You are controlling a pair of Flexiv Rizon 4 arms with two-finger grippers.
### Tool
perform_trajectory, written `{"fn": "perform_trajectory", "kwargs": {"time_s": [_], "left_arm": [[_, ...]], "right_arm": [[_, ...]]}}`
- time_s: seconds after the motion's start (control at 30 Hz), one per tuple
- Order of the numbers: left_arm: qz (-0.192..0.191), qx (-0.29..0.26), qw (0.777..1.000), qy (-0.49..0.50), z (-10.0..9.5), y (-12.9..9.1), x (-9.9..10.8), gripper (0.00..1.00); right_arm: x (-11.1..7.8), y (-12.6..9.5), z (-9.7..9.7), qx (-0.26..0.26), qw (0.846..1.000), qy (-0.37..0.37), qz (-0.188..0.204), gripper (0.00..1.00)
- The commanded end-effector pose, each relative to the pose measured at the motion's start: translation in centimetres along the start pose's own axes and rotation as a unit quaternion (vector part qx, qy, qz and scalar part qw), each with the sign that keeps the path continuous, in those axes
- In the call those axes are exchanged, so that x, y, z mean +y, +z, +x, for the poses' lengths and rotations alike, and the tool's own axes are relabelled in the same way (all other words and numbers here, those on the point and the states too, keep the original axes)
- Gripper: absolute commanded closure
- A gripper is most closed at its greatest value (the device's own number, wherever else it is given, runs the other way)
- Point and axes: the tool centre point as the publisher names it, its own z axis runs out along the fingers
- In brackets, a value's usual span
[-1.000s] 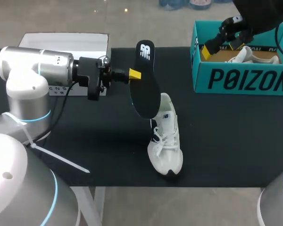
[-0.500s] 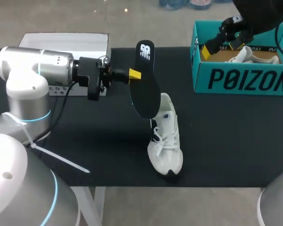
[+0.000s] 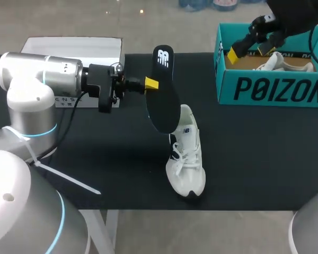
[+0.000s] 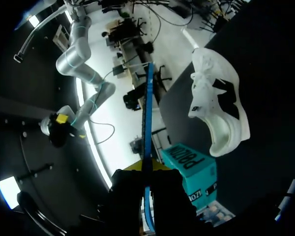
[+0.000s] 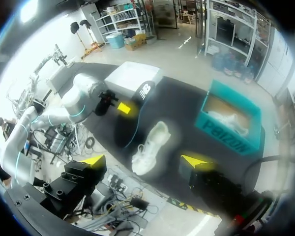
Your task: Take the shoe out of the shoebox, open the shoe tongue, remove and reinsert the insole, then place the shoe into the shoebox
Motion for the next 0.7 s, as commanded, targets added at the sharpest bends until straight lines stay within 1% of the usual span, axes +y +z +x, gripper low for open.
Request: {"fn": "perform_trajectory", "kwargs": {"time_s": [0.03, 0.07, 0.1, 0.13, 0.27, 0.5, 0.6, 0.7], "left_arm": [[-0.001, 0.000, 1.000, 0.001, 0.0, 0.1, 0.0, 1.00], [-0.001, 0.000, 1.000, 0.001, 0.0, 0.1, 0.0, 1.00], [-0.001, 0.000, 1.000, 0.001, 0.0, 0.1, 0.0, 1.00], [-0.001, 0.000, 1.000, 0.001, 0.0, 0.1, 0.0, 1.00], [-0.001, 0.000, 1.000, 0.001, 0.0, 0.1, 0.0, 1.00], [-0.001, 0.000, 1.000, 0.001, 0.0, 0.1, 0.0, 1.00], [-0.001, 0.000, 1.000, 0.001, 0.0, 0.1, 0.0, 1.00], [-0.001, 0.000, 1.000, 0.001, 0.0, 0.1, 0.0, 1.00]], "right_arm": [[-2.0, 1.5, -3.9, 0.154, 0.987, 0.024, -0.051, 0.00], [-2.2, 1.8, -4.2, 0.172, 0.983, 0.028, -0.057, 0.00], [-2.5, 2.4, -4.8, 0.203, 0.977, 0.034, -0.062, 0.00], [-2.7, 2.9, -5.0, 0.222, 0.973, 0.035, -0.061, 0.00], [-3.5, 4.7, -5.6, 0.280, 0.957, 0.041, -0.069, 0.00], [-4.1, 7.0, -6.0, 0.351, 0.930, 0.063, -0.093, 0.00], [-4.0, 7.8, -6.1, 0.369, 0.921, 0.070, -0.098, 0.00], [-3.9, 8.8, -6.1, 0.373, 0.919, 0.077, -0.098, 0.00]]}}
